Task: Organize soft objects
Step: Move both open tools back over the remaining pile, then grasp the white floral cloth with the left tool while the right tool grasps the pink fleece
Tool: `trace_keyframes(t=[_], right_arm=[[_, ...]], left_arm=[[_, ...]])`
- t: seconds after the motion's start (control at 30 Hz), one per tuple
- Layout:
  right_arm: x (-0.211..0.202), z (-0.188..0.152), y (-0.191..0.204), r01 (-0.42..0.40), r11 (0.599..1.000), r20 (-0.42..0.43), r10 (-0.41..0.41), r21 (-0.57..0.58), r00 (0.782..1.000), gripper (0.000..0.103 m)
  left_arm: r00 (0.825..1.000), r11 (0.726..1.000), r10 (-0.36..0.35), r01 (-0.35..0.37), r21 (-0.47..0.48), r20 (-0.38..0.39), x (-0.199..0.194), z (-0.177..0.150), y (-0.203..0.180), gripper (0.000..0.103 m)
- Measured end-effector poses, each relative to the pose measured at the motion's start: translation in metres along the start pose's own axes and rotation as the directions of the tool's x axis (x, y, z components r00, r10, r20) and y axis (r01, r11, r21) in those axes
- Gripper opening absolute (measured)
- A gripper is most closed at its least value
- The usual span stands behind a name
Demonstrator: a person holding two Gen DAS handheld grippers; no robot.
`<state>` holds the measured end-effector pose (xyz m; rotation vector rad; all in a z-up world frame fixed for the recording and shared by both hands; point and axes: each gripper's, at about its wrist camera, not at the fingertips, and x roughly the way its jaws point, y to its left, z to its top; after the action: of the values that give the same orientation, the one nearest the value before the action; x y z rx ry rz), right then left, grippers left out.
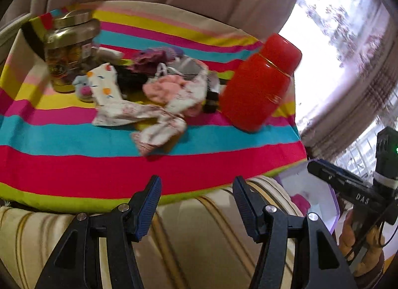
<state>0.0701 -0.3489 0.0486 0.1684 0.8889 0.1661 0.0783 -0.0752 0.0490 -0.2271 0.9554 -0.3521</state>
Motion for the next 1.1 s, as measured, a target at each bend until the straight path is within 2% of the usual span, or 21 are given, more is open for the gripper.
trace_keyframes(t=[0.1,0.27,0.33,0.4,0.63,0.77,0.97,1.07,1.1], right_arm=[[0.016,0.005,0.013,-0.003,1.000,-0.024,0.002,-0.024,1.000,0.074],[0.038,0.011,0.024,-0.014,0.999,-0.056,0.012,-0.030,0.998,0.074],[0.046,0.013,0.026,-0.013,1.000,-0.067,0.012,-0.024,0.998,0.074],[0.053,0.014,0.028,-0.014,1.000,-0.077,0.013,-0.022,0.997,0.074],[0.073,0.019,0.028,-0.017,1.000,-0.101,0.018,0.005,0.995,0.074],[0.084,0.022,0.028,-0.012,1.000,-0.111,0.014,0.016,0.994,0.074],[0.099,0.030,0.028,0.007,0.999,-0.114,-0.002,0.041,0.994,0.074],[0.105,0.034,0.031,0.018,0.999,-0.116,-0.014,0.035,0.993,0.074],[0.108,0.036,0.033,0.024,0.999,-0.118,-0.021,0.028,0.993,0.074]], left_arm=[[1.000,1.000,0.006,-0.006,-0.007,0.003,0.004,0.011,0.011,0.060],[1.000,0.998,0.015,-0.013,0.065,-0.017,0.024,0.033,0.017,0.062],[0.999,0.994,0.021,-0.018,0.108,-0.031,0.035,0.043,0.017,0.075],[0.999,0.987,0.028,-0.022,0.157,-0.036,0.044,0.049,0.015,0.079],[0.997,0.943,0.036,-0.009,0.333,-0.075,0.085,0.065,0.007,0.080],[0.996,0.926,0.018,0.017,0.378,-0.088,0.100,0.073,0.007,0.080],[0.992,0.874,0.098,-0.046,0.484,-0.083,0.124,0.078,0.005,0.080],[0.988,0.861,0.119,-0.053,0.506,-0.100,0.135,0.075,0.008,0.080],[0.987,0.861,0.121,-0.052,0.506,-0.104,0.137,0.074,0.009,0.075]])
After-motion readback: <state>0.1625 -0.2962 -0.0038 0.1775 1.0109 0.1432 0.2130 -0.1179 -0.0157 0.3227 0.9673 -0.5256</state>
